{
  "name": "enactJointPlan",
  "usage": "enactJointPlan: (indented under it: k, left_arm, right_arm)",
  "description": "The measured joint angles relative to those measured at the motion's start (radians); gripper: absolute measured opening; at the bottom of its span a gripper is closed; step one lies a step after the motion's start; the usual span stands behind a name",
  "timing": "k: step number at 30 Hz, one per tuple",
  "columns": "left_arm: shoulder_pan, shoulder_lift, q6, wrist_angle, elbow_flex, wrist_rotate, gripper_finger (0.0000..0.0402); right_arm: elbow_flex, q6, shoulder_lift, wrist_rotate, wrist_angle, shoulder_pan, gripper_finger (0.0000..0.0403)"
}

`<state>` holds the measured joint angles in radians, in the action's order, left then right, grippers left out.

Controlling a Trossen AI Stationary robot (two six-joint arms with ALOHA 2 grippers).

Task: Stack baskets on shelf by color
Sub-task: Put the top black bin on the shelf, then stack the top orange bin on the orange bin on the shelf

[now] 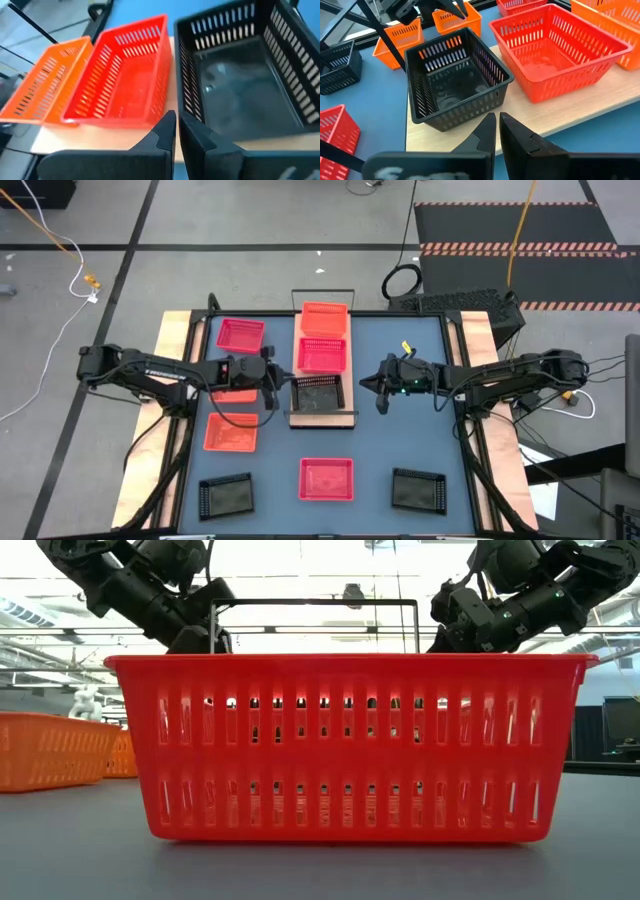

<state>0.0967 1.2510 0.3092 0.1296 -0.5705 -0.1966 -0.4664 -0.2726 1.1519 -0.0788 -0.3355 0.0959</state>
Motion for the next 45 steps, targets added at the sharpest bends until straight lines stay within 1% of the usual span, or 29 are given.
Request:
enactJointPlan:
  k: [4,6,8,11,13,14,19,22,25,34,39,40,42,45]
  left_arm:
    - [-0.005,-0.037,-0.019,-0.085,0.0,-0.098,0.0026]
    - [-0.006,-0.056,-0.043,-0.147,0.0,-0.122,0.0026]
    - [-0.002,-0.061,-0.069,-0.188,0.0,-0.112,0.0026]
    - [0.014,-0.057,-0.086,-0.204,0.0,-0.017,0.0026]
    - [0.025,-0.031,-0.09,-0.184,0.0,0.037,0.0026]
    - [0.028,-0.02,-0.095,-0.18,0.0,0.047,0.0026]
    - [0.041,0.016,-0.09,-0.158,0.001,0.047,0.0026]
    - [0.043,0.019,-0.084,-0.076,0.0,0.052,0.0026]
    - [0.043,0.019,-0.068,-0.066,0.0,0.075,0.0026]
    - [0.056,0.019,-0.059,0.0,0.0,0.073,0.0026]
    - [0.056,0.019,-0.058,0.001,0.0,0.019,0.0026]
    - [0.056,0.019,-0.058,0.003,0.0,0.001,0.0026]
    - [0.056,0.014,-0.059,0.009,0.0,-0.032,0.0026]
    - [0.055,-0.005,-0.065,0.029,0.0,-0.065,0.0026]
  right_arm:
    - [0.0,-0.002,0.0,0.001,0.005,0.0,0.0018]
    - [0.0,-0.001,0.0,0.001,0.011,0.0,0.0018]
    - [0.0,0.0,0.0,0.001,0.01,0.0,0.0018]
    - [0.0,0.0,0.0,0.001,0.009,0.0,0.0018]
    - [0.0,0.0,0.0,0.001,0.008,0.0,0.0018]
    - [0.0,0.0,0.0,0.001,0.008,0.0,0.0018]
    - [0.0,-0.002,0.0,0.001,0.003,0.0,0.0018]
    - [0.0,-0.001,0.0,0.001,0.003,0.0,0.0018]
    - [0.0,-0.001,0.0,0.001,0.003,0.0,0.0018]
    - [0.0,0.0,0.0,0.002,0.003,0.0,0.0018]
    - [0.0,0.02,-0.028,0.01,0.026,-0.001,0.0018]
    - [0.0,0.04,-0.047,0.037,0.036,-0.004,0.0018]
    - [0.0,0.089,-0.094,0.141,0.063,-0.019,0.0018]
    - [0.0,0.102,-0.178,0.282,0.063,-0.062,0.0018]
